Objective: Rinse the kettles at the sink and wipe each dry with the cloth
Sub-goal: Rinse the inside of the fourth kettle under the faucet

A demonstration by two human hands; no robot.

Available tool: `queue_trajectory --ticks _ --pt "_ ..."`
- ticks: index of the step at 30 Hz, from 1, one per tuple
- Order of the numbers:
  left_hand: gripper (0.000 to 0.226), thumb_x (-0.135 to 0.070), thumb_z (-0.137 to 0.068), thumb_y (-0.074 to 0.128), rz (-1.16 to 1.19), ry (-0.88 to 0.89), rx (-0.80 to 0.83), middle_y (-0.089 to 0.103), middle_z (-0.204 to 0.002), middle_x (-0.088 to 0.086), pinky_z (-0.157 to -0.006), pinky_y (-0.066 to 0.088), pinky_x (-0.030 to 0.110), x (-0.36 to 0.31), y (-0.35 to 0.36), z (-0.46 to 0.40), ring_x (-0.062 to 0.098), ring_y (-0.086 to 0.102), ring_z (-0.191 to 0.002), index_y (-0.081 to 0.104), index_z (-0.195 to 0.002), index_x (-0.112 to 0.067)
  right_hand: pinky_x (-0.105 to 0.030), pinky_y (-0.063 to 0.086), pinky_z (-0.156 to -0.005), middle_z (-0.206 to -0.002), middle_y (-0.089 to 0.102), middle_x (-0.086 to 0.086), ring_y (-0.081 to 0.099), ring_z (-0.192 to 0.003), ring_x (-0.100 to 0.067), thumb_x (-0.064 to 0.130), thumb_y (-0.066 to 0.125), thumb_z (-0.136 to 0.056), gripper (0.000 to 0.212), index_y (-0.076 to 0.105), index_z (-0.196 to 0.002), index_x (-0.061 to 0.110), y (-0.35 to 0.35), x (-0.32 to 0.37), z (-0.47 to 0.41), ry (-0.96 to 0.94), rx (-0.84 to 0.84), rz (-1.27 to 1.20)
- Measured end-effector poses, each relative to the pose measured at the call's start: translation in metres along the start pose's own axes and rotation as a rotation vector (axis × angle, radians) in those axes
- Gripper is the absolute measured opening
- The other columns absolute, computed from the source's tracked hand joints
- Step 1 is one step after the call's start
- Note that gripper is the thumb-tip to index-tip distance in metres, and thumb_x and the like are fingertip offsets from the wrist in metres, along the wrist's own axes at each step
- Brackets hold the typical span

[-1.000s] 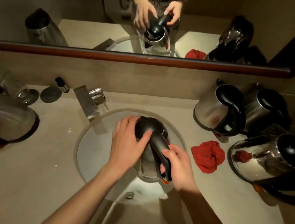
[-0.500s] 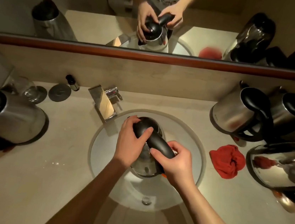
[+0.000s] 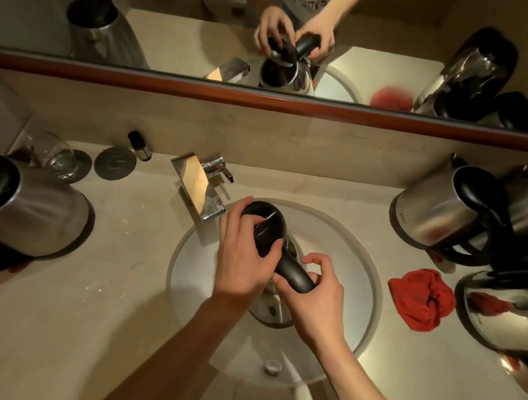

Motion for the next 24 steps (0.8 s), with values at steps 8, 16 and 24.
queue_trajectory --ticks 8,16,24 --pt "0.031 -0.008 -0.077 0.075 -0.087 0.248 0.069 0.048 -0.139 0.010 -0.107 0.035 0.025 -0.019 0.015 -0.002 0.027 0.042 -0.130 0.063 -0.105 -0.002 -0.035 0.046 -0.054 -0.065 0.070 -0.006 0.059 -0.056 -0.022 0.040 0.089 -0.071 0.039 0.059 -0.080 0.016 0.008 -0.014 -0.015 0.087 -0.016 -0.009" --pt "0.045 -0.038 -0.091 0.055 -0.226 0.409 0.243 0.054 -0.135 0.010 -0.104 0.041 0.043 -0.015 0.008 -0.046 0.027 0.050 -0.122 0.060 -0.126 -0.010 -0.023 0.037 -0.052 -0.049 0.052 0.009 0.046 -0.049 -0.005 0.031 0.088 -0.077 0.039 0.057 -0.063 0.011 0.027 -0.021 -0.038 0.132 0.019 -0.135" --pt "0.069 -0.066 -0.092 0.037 -0.279 0.284 0.366 0.051 -0.142 0.001 -0.108 0.029 0.035 0.036 -0.027 -0.114 0.018 0.041 -0.134 0.052 -0.139 -0.018 -0.014 0.034 -0.048 -0.046 0.048 0.013 0.044 -0.046 -0.002 0.024 0.086 -0.079 0.041 0.053 -0.057 0.017 0.049 -0.006 -0.055 0.083 0.050 -0.195"
Point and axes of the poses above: each hand's wrist, its own z-axis away from the middle knuckle, its own y-axis out of the palm, x = y × z, the point moved 8 cm from there along -z, towards the middle knuckle
